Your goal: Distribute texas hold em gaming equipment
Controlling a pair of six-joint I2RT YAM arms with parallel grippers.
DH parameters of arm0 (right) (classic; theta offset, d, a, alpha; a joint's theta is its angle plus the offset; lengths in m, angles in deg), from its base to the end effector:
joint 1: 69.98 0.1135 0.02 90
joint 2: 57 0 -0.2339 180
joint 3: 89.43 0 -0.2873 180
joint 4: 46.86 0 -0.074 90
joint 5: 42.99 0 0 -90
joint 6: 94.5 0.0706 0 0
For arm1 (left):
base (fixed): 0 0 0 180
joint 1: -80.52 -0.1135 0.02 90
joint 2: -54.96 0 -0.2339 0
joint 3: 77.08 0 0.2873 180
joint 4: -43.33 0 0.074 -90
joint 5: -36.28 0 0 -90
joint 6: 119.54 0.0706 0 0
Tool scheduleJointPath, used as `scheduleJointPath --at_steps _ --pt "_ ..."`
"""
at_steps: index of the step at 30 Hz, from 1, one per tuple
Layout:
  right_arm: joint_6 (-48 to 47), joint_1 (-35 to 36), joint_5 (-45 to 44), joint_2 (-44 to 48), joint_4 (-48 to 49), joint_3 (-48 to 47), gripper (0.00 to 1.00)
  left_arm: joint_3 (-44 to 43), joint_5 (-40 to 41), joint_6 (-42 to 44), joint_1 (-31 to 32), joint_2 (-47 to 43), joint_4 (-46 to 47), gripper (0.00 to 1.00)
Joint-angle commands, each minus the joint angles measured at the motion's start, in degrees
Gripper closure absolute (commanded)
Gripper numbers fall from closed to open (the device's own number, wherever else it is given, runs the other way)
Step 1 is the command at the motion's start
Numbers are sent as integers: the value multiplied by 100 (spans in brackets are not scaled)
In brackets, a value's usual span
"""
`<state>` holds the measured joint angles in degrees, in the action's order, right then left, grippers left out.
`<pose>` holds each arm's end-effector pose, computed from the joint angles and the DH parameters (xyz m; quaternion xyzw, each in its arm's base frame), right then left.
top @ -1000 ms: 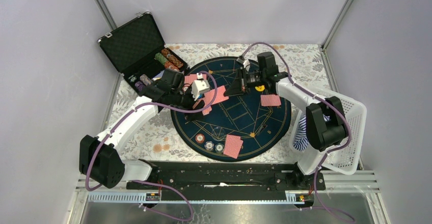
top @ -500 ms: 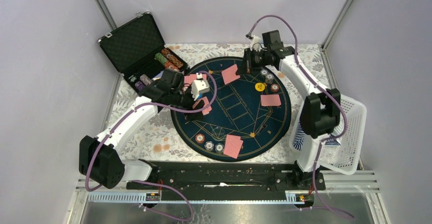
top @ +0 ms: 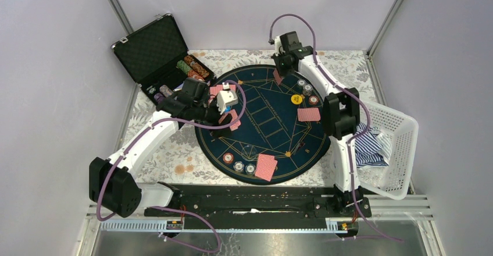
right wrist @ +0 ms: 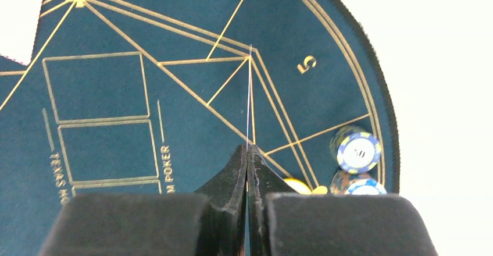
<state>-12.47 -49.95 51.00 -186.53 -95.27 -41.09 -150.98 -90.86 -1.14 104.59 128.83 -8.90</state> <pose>0.5205 0.1950 0.2002 -0.2370 0.8968 0.0712 0.3667 0.2768 -0.1703 0.2354 0.4890 0.7588 -0.2895 0.3182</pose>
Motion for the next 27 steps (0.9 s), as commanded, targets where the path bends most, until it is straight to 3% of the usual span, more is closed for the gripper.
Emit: scheduleJointPath --at_steps 1,11,27 --pt "-510 303 -1140 -373 -156 -733 100 -47 -258 -19 -34 -239 266 100" --pt "-451 816 -1338 -1337 -365 -1446 100 -55 -280 -21 -43 -239 271 100" --pt "265 1236 -566 -1816 -412 -1790 96 -61 -298 -25 -43 -201 270 100"
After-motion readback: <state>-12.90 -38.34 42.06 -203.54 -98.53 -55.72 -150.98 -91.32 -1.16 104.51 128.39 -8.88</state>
